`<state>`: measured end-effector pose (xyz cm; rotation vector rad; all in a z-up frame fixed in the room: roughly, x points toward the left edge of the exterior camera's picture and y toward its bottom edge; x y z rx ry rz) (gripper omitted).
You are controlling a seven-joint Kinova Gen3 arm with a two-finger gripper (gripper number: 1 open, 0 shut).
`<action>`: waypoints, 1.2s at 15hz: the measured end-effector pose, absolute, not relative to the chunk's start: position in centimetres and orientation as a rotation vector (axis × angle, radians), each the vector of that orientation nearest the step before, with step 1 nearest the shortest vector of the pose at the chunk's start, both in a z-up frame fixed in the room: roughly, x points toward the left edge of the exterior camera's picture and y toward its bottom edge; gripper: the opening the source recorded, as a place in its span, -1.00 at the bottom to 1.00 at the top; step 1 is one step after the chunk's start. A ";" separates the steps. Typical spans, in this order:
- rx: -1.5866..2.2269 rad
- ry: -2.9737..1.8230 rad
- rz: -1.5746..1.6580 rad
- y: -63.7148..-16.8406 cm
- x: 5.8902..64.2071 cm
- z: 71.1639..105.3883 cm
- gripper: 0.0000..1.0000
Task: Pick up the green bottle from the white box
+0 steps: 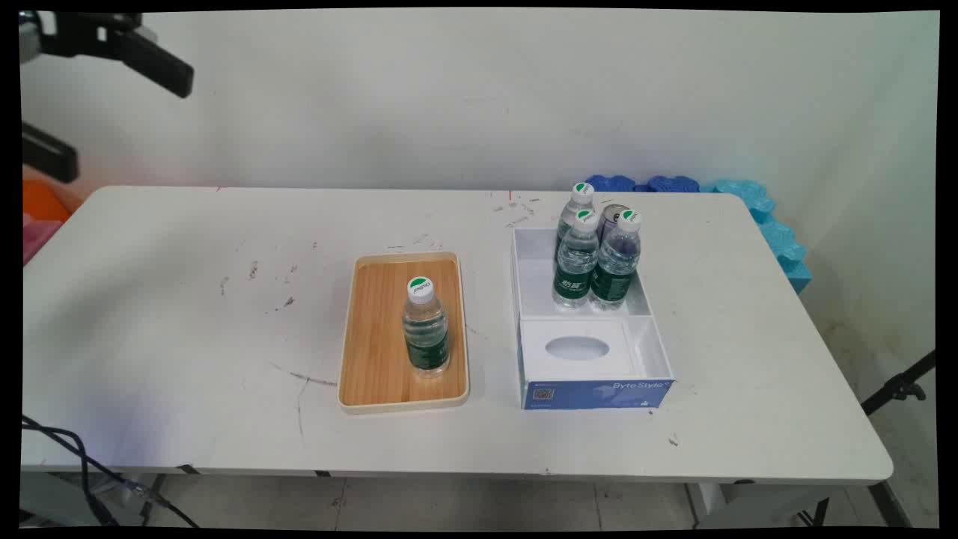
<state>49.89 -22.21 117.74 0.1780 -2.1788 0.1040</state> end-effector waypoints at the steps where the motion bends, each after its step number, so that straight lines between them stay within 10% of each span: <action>1: 0.184 -2.179 0.109 -22.4 49.8 117.7 1.00; 18: 0.595 -2.252 0.381 -41.8 36.5 108.8 1.00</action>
